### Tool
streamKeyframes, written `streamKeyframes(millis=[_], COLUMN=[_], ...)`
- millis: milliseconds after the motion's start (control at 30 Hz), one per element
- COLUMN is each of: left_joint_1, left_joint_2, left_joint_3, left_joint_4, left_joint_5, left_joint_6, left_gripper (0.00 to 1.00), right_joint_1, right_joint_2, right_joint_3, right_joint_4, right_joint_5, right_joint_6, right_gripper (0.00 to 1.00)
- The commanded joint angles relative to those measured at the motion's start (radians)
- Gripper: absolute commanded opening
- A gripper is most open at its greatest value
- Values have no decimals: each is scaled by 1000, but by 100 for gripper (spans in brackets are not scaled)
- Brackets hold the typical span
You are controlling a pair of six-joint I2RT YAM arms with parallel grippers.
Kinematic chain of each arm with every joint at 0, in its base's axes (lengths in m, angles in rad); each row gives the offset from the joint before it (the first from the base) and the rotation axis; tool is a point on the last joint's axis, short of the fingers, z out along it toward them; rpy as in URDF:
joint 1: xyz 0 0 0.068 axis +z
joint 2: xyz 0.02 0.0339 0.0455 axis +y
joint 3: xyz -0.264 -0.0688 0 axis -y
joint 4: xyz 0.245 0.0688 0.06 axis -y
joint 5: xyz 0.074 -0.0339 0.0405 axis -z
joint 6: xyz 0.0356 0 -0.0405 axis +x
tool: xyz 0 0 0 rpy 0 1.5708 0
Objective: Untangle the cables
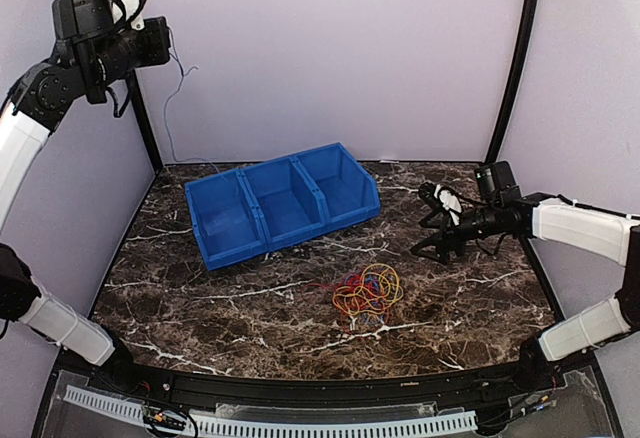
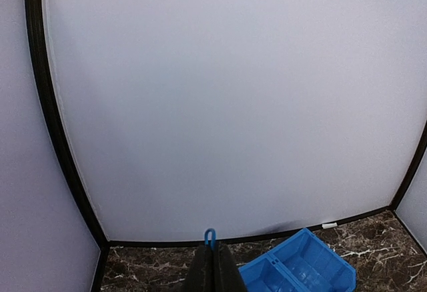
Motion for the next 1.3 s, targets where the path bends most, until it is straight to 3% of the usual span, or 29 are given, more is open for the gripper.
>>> streamKeyframes(millis=[0, 267, 800, 1267], left_joint_1=[7, 31, 67, 109], left_joint_2=[-35, -65, -52, 115], left_joint_3=[-88, -182, -652, -791], left_joint_4=[43, 52, 130, 264], left_joint_5=[-53, -26, 134, 205], left_joint_6=[-1, -22, -239, -285], left_gripper=[0, 0, 0, 0], right_joint_1=[-1, -1, 0, 2], right_joint_2=[7, 33, 54, 61], right_joint_3=[4, 19, 24, 26], right_joint_4=[4, -22, -44, -55], right_joint_5=[-19, -21, -27, -17], right_joint_6=[-7, -26, -44, -57], right_gripper=[90, 89, 89, 88])
